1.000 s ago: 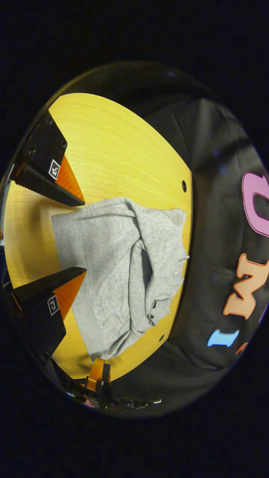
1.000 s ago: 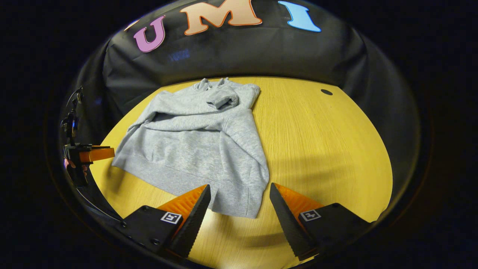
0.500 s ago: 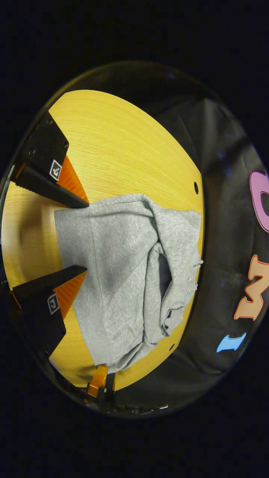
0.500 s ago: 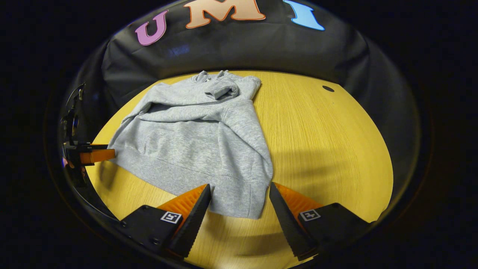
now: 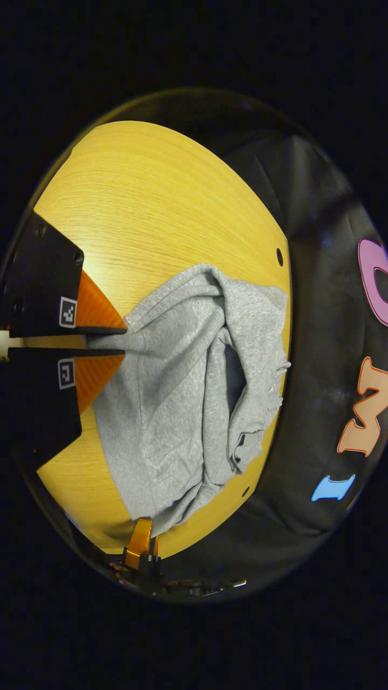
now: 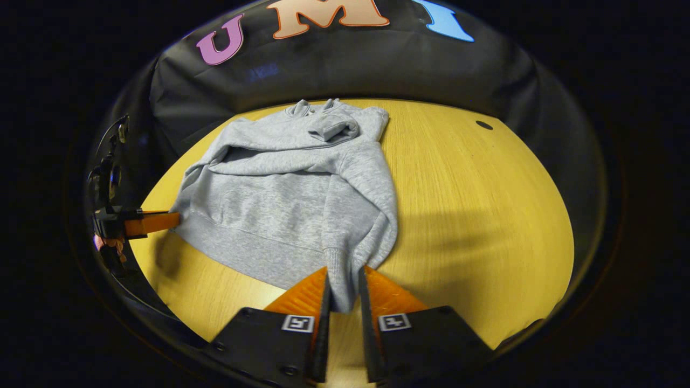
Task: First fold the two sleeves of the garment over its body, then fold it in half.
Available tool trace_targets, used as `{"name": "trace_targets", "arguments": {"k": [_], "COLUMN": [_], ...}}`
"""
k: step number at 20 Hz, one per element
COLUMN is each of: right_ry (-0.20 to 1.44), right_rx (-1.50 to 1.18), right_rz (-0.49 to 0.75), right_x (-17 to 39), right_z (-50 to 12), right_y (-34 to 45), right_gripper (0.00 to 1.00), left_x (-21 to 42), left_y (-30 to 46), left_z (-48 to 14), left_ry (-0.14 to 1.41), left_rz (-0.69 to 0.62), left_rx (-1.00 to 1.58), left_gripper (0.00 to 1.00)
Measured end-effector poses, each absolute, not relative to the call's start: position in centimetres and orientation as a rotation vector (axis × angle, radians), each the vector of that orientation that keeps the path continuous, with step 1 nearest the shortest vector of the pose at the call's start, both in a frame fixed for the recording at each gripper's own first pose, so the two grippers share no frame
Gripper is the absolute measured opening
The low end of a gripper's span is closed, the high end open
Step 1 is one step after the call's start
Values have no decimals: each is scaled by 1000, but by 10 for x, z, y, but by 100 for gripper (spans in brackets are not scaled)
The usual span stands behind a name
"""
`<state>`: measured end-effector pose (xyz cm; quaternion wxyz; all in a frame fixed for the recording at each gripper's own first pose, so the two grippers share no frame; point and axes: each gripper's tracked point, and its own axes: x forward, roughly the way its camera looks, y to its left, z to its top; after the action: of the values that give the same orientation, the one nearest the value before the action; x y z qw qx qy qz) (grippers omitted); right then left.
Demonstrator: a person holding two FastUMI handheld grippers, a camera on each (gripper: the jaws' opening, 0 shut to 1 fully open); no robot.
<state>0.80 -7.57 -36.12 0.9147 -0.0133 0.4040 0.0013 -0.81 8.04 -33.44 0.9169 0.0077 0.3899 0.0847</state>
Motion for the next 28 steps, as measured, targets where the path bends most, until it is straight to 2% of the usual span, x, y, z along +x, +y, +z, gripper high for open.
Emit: {"name": "trace_targets", "arguments": {"k": [2, 6, 14, 23, 25, 28], "right_ry": [831, 828, 722, 550, 564, 584], "right_rx": [-40, -29, 58, 139, 141, 141], "right_rz": [0, -14, -19, -40, -58, -65], "right_x": [8, 10, 35, 114, 132, 146], "right_z": [-360, -356, -308, -234, -238, -250], "right_y": [-73, -74, -68, -83, -93, -98], "right_gripper": [14, 14, 14, 13, 3, 3], "left_x": [-8, -5, 25, 96, 113, 138], "left_y": [80, 76, 52, 67, 73, 78], "left_z": [-334, -330, -273, -204, -201, -206], "left_ry": [804, 811, 669, 500, 490, 499], "left_rz": [166, 170, 84, 102, 110, 124], "left_rx": [10, -24, -107, -280, -276, -270], "left_gripper": [3, 0, 0, 0, 0, 0]}}
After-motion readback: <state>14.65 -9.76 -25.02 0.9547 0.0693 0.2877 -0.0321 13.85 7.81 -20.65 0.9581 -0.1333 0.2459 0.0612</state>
